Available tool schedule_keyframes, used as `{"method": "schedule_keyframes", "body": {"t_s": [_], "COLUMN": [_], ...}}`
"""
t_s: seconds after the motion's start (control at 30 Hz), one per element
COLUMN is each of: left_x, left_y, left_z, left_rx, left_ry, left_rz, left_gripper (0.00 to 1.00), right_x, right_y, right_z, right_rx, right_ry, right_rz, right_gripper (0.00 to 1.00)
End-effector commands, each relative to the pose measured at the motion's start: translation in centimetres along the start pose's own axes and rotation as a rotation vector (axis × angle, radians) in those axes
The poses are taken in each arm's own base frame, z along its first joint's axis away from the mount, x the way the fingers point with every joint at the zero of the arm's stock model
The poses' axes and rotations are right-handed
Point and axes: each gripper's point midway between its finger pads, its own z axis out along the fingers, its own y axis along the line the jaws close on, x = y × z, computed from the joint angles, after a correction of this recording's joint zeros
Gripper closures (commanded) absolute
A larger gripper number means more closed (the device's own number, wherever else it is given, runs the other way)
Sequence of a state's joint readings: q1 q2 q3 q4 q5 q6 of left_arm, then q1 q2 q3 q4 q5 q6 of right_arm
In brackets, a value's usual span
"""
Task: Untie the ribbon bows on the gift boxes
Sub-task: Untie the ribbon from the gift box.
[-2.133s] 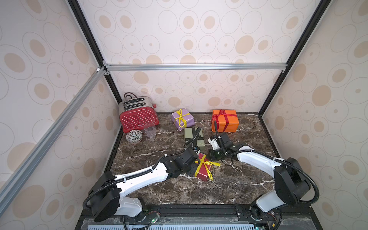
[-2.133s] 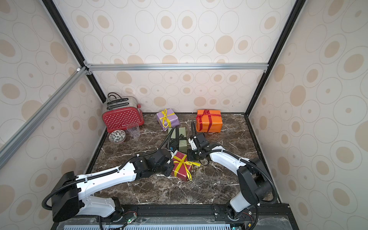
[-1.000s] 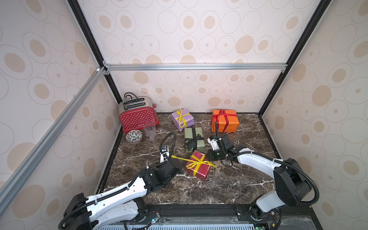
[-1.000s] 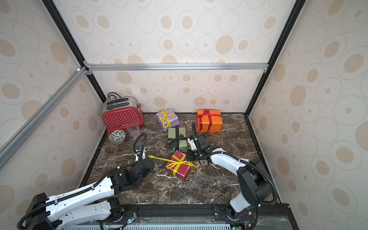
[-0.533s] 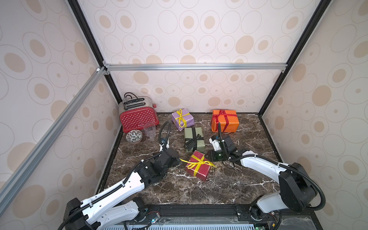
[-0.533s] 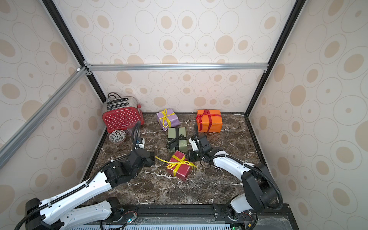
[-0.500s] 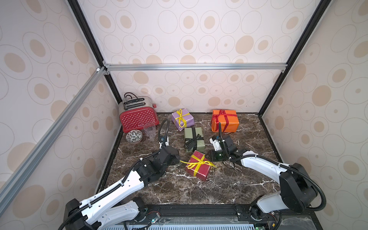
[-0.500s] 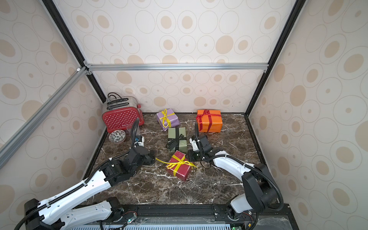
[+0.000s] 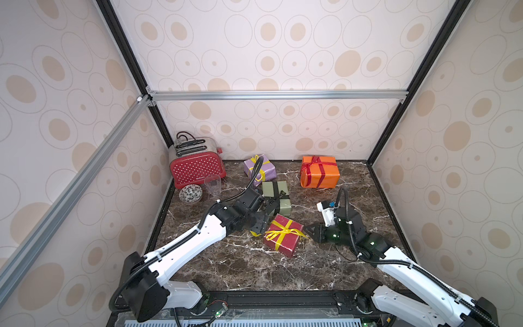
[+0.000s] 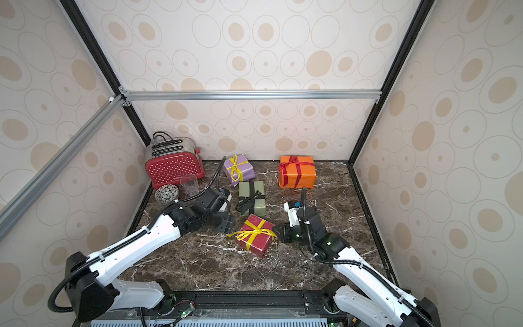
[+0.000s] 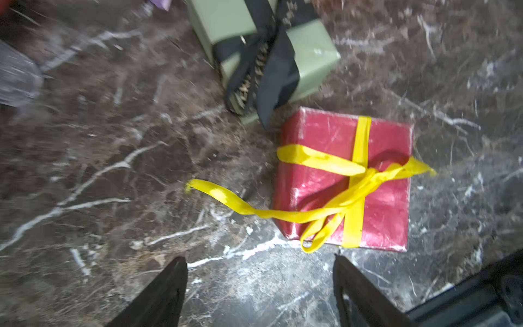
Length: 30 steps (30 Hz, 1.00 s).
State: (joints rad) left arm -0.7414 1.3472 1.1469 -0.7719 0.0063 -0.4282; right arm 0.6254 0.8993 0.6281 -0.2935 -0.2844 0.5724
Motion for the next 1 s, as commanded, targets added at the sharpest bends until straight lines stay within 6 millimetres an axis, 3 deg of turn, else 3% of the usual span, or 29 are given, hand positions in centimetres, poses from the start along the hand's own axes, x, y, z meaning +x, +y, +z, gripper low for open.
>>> {"method": "schedule_keyframes", "body": {"t_s": [0.0, 0.1, 0.37, 0.67, 0.97], "left_x": [1.7, 1.7, 1.3, 0.8, 0.7], "left_y": [-2.3, -1.7, -1.1, -0.5, -0.7], "left_z": [-0.4, -0.9, -1.9, -2.9, -3.3], "left_rx": [0.148, 0.118, 0.101, 0.082, 0.098], "left_ry": [0.086, 0.066, 0.007, -0.049, -0.066], "left_rz": [0.036, 0.048, 0.028, 0.014, 0.01], "left_gripper": [0.22, 0.21, 0.21, 0.21, 0.2], "right_x": [4.4, 4.9, 3.2, 1.2, 1.4], "right_y": [-0.3, -0.6, -2.6, -2.1, -1.8], "right_z": [1.0, 2.2, 5.6, 6.1, 7.3], "right_rx": [0.052, 0.167, 0.426, 0.417, 0.41], "right_ry": [0.143, 0.166, 0.272, 0.177, 0.218], "right_rz": [-0.071, -0.176, -0.312, -0.385, -0.4], "right_gripper": [0.76, 0.76, 0.83, 0.78, 0.76]}}
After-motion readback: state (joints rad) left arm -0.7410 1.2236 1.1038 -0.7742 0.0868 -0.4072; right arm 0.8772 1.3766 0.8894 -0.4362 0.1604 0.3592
